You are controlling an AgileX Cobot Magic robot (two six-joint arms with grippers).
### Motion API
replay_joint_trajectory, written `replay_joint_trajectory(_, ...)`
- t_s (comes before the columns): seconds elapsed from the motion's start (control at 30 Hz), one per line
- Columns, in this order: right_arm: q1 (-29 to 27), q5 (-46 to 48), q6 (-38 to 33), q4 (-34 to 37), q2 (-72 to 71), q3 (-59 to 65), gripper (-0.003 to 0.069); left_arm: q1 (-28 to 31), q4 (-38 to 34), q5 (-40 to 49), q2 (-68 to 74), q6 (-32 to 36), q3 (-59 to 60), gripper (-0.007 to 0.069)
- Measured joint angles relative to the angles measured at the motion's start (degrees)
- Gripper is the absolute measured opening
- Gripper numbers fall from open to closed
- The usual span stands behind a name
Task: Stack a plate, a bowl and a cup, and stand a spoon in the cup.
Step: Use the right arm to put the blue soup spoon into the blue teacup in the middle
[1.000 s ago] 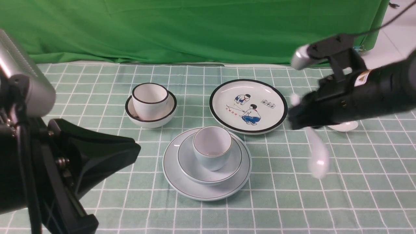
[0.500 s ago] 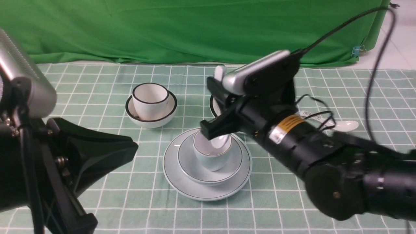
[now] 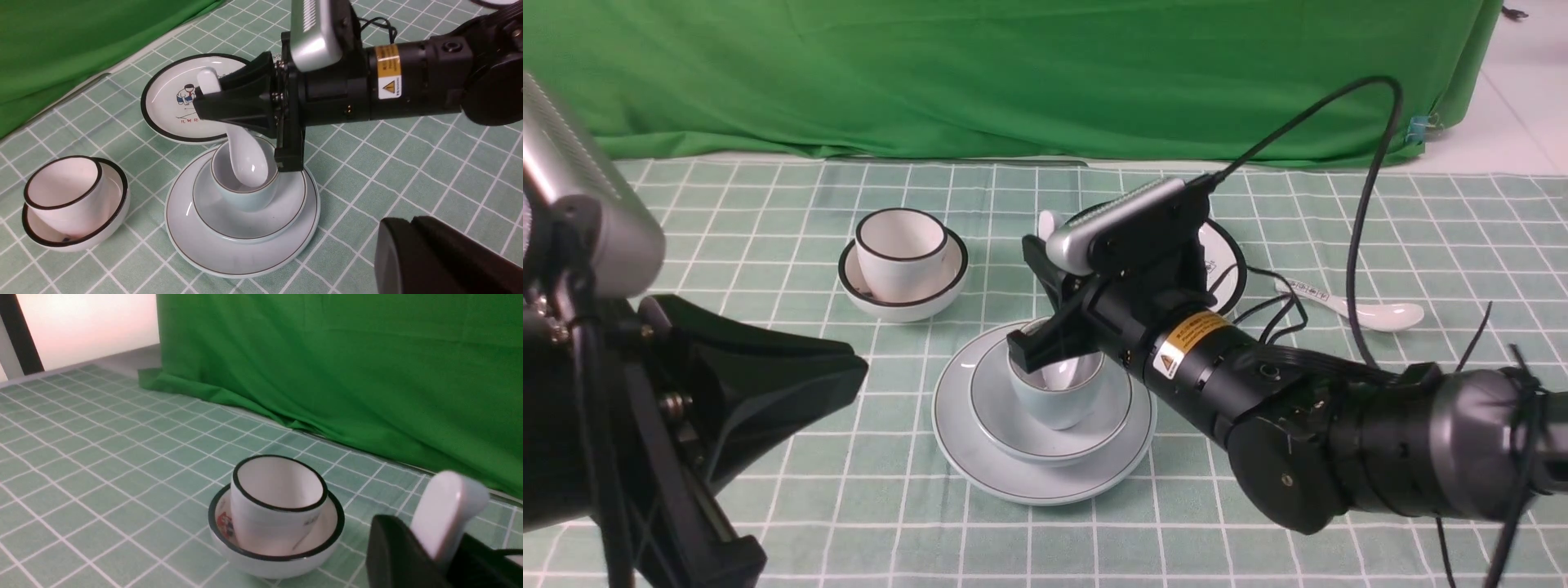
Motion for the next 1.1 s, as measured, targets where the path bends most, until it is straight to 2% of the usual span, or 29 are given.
replay_joint_trajectory(0.23,-0.2,-0.8,0.2,0.1,2.2,0.0,0.0108,0.0,0.2,0.0,0.0,0.0,0.0,0.001)
replay_joint_trajectory(0.43,-0.2,-0.4,0.4,0.2,2.2,0.0,0.0277,0.0,0.2,0.0,0.0,0.0,0.0,0.001)
replay_joint_trajectory(0.67,0.0,0.3,0.4,0.5,0.9,0.0,0.0365,0.0,0.9,0.0,-0.2,0.0,0.0,0.001)
replay_joint_trajectory(0.83,1.3,3.2,0.4,0.6,-5.4,0.0,0.0416,0.0,1.5,0.0,-1.3,0.0,0.0,0.001)
replay_joint_trajectory(0.93,1.7,8.9,0.2,0.7,-11.2,0.0,0.0425,0.0,1.5,0.0,-2.4,0.0,0.0,0.001)
replay_joint_trajectory(1.03,1.9,21.2,0.0,0.7,-20.3,0.0,0.0411,0.0,1.5,-0.1,-5.3,-0.5,0.4,0.001)
replay_joint_trajectory(1.1,2.0,31.4,-0.2,0.7,-26.9,0.0,0.037,0.0,1.9,-2.0,-9.2,-2.3,2.0,0.001)
